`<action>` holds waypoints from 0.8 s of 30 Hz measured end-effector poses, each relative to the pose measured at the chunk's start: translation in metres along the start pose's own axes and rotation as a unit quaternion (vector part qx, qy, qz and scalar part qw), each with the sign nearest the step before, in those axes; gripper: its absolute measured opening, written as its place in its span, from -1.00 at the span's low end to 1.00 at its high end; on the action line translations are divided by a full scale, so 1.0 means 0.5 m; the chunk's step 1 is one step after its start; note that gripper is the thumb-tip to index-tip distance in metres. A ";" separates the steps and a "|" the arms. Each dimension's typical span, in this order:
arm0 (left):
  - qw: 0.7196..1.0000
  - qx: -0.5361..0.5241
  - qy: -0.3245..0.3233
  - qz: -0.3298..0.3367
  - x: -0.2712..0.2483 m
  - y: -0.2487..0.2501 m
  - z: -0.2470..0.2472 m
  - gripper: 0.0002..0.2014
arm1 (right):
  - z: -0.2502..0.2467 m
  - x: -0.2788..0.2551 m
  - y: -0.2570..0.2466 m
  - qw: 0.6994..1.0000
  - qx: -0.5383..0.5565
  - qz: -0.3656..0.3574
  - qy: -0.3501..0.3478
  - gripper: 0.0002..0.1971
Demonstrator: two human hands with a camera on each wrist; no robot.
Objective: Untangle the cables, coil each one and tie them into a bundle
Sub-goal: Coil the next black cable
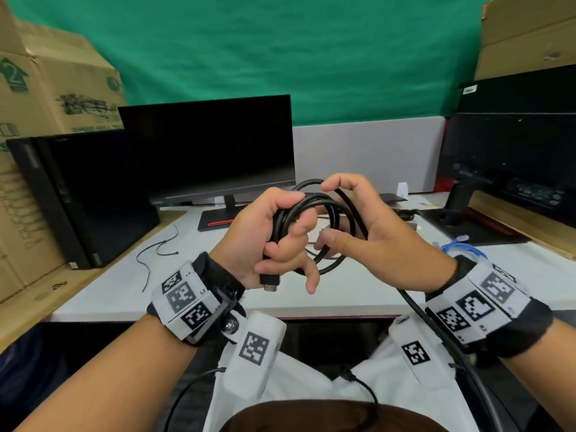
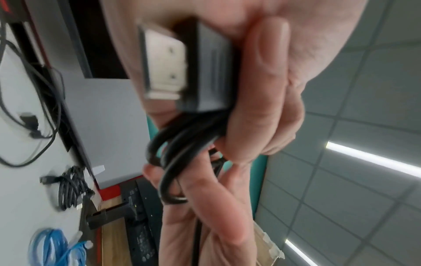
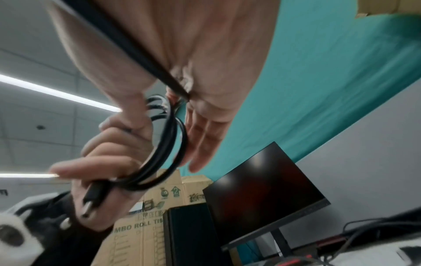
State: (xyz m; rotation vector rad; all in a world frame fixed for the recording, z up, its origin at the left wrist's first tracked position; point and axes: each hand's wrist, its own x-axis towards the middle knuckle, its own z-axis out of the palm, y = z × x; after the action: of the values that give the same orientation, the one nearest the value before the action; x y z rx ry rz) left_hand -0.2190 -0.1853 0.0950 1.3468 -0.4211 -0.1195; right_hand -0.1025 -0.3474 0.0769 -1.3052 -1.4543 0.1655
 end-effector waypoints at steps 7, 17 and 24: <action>0.936 0.210 0.275 0.062 0.024 -0.012 0.004 -0.67 | 0.017 0.007 0.010 0.996 -0.042 -0.007 0.074 -0.76; 0.934 0.203 0.289 0.054 0.023 -0.008 0.013 -0.58 | 0.014 0.001 0.002 0.970 -0.230 0.056 0.056 -0.80; 0.923 0.242 0.284 0.095 0.024 -0.004 0.022 -0.67 | 0.005 0.002 -0.015 0.993 0.051 0.104 -0.019 -0.63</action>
State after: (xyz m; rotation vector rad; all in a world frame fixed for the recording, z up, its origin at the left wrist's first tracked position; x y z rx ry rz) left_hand -0.2118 -0.1997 0.0977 1.7350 -0.0804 0.5642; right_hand -0.1088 -0.3481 0.0818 -1.3739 -1.3222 0.3999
